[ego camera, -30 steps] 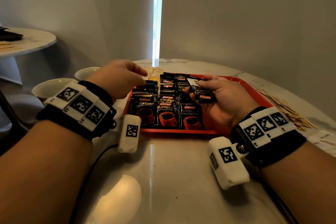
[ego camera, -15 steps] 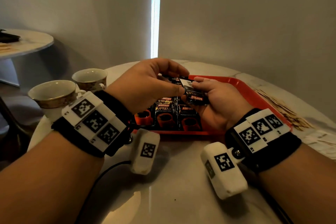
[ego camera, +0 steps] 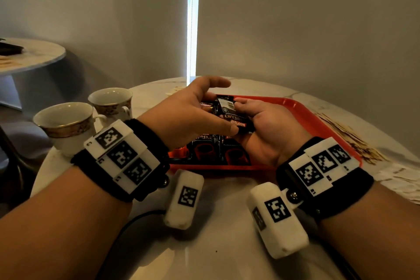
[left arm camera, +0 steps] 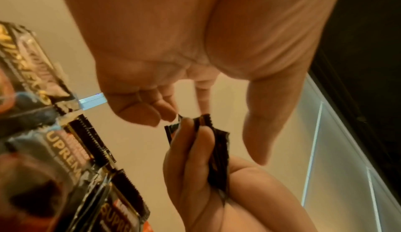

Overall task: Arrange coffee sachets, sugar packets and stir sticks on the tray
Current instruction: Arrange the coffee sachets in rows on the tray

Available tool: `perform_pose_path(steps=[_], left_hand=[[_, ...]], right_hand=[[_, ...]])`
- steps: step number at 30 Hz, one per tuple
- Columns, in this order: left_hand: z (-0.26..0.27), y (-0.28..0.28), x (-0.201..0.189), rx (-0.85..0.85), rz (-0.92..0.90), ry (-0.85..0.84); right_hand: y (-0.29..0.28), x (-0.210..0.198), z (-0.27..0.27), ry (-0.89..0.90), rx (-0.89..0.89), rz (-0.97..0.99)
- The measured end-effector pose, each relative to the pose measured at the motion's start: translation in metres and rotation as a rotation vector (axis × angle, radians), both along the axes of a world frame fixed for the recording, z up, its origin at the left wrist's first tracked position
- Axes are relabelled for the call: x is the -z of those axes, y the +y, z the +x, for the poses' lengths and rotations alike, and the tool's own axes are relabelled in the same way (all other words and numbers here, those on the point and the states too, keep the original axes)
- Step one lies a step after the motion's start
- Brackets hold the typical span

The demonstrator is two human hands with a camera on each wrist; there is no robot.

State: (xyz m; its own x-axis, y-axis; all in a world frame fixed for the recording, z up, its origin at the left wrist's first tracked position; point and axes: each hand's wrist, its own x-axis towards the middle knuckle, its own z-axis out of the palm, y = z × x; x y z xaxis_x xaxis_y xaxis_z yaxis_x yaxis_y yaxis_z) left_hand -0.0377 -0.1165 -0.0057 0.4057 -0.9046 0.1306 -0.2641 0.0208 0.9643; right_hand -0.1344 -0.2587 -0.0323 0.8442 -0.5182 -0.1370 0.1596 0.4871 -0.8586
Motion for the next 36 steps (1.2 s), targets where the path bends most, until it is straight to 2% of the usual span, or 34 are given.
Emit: perform_pose_path(steps=[3, 6, 12, 16, 20, 32, 36], left_hand=[[0.000, 0.004, -0.002, 0.086, 0.042, -0.108], [0.003, 0.002, 0.002, 0.027, 0.084, -0.239], [0.003, 0.001, 0.001, -0.063, 0.035, -0.287], [0.004, 0.005, -0.001, -0.019, 0.064, -0.317], [0.006, 0.004, 0.002, -0.061, 0.087, -0.395], [0.003, 0.004, -0.002, -0.141, -0.052, -0.337], [0.006, 0.005, -0.001, -0.277, -0.152, -0.303]], right_hand=[[0.001, 0.001, -0.001, -0.028, -0.032, -0.007], [0.004, -0.001, -0.004, -0.033, -0.066, -0.081], [0.008, -0.006, -0.006, -0.017, -0.086, -0.051], [0.004, -0.004, -0.006, -0.014, -0.089, -0.008], [0.007, -0.006, -0.006, -0.012, -0.098, -0.034], [0.006, -0.009, -0.005, -0.080, -0.081, 0.090], [0.004, -0.005, -0.005, -0.095, -0.075, 0.078]])
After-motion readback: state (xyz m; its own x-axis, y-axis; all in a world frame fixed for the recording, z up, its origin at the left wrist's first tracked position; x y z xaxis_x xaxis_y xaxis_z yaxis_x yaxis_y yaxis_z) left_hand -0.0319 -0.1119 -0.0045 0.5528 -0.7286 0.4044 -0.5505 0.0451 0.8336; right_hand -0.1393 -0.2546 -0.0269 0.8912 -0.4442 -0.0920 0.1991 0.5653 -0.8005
